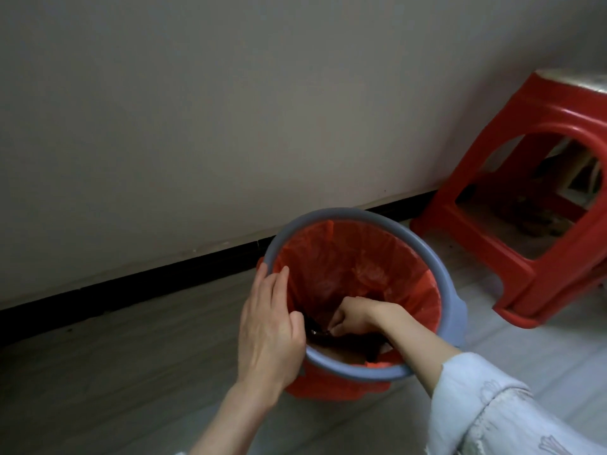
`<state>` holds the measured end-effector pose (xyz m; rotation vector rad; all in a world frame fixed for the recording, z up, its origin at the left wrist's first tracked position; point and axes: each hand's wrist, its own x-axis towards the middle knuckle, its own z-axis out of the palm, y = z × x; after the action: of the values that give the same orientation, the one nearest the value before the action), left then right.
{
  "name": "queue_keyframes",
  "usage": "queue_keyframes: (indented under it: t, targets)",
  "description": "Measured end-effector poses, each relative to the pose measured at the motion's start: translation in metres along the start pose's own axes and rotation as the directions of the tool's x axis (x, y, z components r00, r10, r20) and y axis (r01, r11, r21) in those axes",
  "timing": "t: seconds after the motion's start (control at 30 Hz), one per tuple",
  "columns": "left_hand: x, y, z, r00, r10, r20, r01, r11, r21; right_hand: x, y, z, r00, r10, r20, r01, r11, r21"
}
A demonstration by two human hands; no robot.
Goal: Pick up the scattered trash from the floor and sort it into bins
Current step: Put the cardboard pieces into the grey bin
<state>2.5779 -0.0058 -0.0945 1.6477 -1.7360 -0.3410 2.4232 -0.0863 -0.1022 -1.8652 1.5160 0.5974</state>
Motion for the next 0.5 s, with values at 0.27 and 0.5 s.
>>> queue_keyframes:
  t: [0.27,0.5]
  targets:
    - [0.003,0.001,-0.003,0.999,0.017,0.045,-0.021,0.996,0.081,-0.009,-0.004,0.015,0.988,0.114,0.106,-0.082,0.961,-0.263]
    - [0.004,0.001,-0.002,0.999,0.017,0.048,-0.024,0.987,0.158,-0.013,-0.011,0.019,0.965,0.086,0.249,-0.056,0.990,-0.128]
